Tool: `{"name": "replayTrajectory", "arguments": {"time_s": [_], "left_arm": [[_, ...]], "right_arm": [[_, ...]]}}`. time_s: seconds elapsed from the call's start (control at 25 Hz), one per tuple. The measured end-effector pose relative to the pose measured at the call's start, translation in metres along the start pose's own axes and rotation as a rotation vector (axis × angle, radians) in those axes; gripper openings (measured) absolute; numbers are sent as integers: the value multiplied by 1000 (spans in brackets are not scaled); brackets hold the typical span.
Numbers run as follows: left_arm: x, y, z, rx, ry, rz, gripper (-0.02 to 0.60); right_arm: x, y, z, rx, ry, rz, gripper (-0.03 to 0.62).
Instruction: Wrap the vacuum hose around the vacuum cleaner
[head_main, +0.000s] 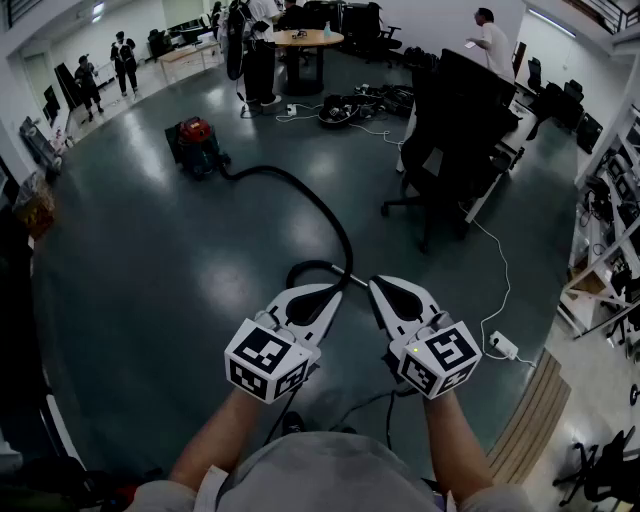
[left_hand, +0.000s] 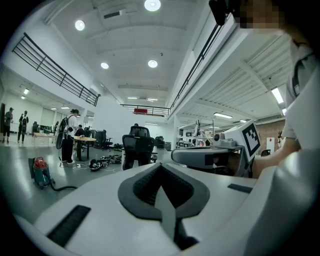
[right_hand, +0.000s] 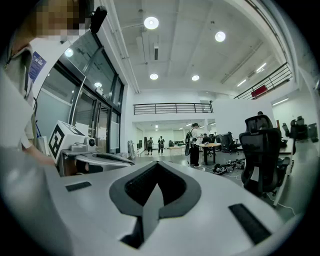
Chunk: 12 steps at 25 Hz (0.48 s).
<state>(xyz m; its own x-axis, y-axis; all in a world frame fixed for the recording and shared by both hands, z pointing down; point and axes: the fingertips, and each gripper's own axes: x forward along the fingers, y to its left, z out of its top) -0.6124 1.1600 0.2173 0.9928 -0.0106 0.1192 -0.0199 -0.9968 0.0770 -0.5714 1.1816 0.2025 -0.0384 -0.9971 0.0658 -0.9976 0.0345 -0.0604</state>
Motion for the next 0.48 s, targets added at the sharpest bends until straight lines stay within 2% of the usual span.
{"name": "replayTrajectory", "arguments": {"time_s": [0.48], "left_arm": [[-11,18,0,-2,1,-16,8]], "right_arm": [[17,9,-3,15,23,-19,5]]}}
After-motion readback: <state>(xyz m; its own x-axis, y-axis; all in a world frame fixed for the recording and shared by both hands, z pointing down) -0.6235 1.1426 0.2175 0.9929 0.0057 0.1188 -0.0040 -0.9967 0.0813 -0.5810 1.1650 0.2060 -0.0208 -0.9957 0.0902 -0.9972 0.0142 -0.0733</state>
